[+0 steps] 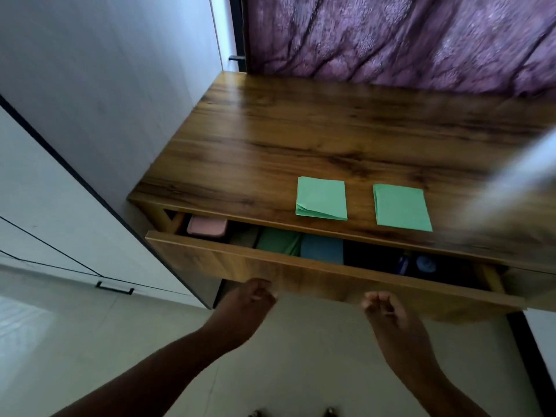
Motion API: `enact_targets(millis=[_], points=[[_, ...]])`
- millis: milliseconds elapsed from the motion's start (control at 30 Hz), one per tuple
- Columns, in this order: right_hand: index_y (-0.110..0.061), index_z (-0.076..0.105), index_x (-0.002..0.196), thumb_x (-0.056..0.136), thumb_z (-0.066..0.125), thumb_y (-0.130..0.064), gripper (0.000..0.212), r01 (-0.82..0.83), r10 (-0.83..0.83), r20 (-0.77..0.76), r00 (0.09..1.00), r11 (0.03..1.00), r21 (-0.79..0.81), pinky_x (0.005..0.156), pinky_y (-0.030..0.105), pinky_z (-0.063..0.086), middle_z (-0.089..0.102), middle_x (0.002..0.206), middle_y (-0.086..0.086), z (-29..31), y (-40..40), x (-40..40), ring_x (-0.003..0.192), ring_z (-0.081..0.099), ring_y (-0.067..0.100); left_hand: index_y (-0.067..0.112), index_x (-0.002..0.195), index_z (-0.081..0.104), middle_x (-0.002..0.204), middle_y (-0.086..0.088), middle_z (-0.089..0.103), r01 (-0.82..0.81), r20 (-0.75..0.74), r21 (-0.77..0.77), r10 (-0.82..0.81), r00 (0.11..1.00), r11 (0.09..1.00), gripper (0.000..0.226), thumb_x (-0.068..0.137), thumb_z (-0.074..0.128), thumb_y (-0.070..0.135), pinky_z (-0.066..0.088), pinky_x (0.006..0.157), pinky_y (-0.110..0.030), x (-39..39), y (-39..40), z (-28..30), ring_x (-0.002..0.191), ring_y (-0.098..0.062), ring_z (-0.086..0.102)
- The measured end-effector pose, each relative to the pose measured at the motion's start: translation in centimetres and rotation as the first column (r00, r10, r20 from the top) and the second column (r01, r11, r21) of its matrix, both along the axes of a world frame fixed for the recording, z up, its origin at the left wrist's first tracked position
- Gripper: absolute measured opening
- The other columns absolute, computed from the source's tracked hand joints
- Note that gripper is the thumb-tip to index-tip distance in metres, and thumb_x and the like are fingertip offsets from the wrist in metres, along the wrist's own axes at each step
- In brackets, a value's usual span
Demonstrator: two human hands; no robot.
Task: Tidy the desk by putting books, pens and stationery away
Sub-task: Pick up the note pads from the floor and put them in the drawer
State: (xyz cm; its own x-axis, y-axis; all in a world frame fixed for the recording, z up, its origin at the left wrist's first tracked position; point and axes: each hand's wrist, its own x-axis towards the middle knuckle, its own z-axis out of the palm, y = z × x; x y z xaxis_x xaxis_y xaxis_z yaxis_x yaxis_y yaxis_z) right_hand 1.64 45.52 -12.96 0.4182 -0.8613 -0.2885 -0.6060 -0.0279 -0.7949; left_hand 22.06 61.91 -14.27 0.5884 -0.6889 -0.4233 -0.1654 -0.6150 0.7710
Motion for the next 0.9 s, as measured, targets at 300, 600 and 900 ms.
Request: enact_targets(millis=[300,600,900], points=[[-0.019,0.065,0.116,0.09,0.039,-0.037,0.041,-0.582,0.387,-0.438,0.811,0.605,-0.543,0.073,0.033,0.051,0.069,0.105,0.001,2.7,-2.4,-0.1,0.092,0.065,0.02,0.02,0.115,0.065,0.109,0.002,0.069,0.533,0.812,0.165,-0.421,0.404,0.83,0.042,0.087,0.044,0.043,0.051,0.081,-0.03,1.3,-2.2,4.7,0.096,-0.017,0.066],[-0.032,0.064,0.116,0.086,0.053,-0.024,0.033,-0.582,0.41,-0.432,0.804,0.691,-0.428,0.073,0.03,0.055,0.07,0.105,-0.01,3.5,-0.9,-1.9,0.089,0.064,0.008,0.032,0.117,0.065,0.114,0.008,0.066,0.536,0.61,0.258,-0.566,0.555,0.804,0.033,0.089,0.05,0.04,0.048,0.081,-0.025,1.4,-1.7,6.9,0.103,-0.013,0.062],[-0.038,0.061,0.078,0.09,0.056,-0.043,0.014,-0.603,0.574,-0.367,0.732,0.796,0.042,0.062,0.017,0.047,0.065,0.076,-0.01,6.1,1.2,-3.2,0.069,0.062,0.002,0.022,0.095,0.074,0.099,0.007,0.073,0.683,0.168,0.393,-0.778,0.605,0.616,0.024,0.074,0.077,0.033,0.045,0.08,-0.021,0.2,-1.4,8.7,0.092,-0.005,0.064]])
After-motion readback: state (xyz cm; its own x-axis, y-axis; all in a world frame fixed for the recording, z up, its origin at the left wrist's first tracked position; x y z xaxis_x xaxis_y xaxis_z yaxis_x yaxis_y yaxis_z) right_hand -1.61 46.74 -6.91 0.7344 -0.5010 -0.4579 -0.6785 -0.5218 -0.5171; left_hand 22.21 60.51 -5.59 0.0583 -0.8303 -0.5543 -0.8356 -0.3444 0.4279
